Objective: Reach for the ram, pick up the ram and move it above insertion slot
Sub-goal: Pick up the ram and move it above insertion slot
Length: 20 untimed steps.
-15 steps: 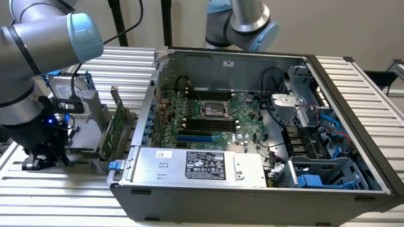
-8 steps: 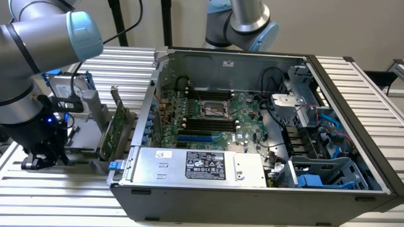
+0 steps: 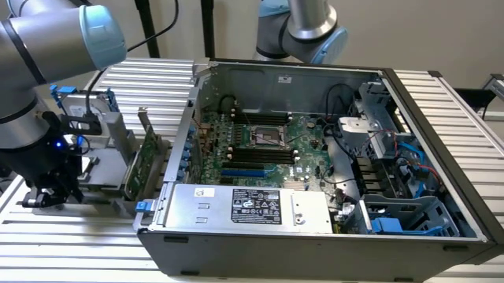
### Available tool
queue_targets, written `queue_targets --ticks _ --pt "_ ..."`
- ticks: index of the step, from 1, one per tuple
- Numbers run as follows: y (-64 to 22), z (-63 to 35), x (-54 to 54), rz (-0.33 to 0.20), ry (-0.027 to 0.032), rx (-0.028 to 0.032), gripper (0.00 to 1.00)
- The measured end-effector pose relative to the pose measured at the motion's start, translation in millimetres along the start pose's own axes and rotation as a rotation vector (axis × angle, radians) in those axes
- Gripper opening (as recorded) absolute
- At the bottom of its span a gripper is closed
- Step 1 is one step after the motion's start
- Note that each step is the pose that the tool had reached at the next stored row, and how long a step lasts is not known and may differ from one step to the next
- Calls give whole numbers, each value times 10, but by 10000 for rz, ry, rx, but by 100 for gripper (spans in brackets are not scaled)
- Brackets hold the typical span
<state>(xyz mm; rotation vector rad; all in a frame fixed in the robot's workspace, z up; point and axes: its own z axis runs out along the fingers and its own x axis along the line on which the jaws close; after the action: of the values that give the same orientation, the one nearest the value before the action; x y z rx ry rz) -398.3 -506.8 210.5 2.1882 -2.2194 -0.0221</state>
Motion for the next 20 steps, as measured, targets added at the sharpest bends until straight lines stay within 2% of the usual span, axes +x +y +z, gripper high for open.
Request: queue_targets --ticks 4,11,20 --pt "2 -120 -1 0 1 -5 13" --pt "-13 -437 2 -4 0 -5 13" --pt "-139 -849 3 -58 -2 -6 13"
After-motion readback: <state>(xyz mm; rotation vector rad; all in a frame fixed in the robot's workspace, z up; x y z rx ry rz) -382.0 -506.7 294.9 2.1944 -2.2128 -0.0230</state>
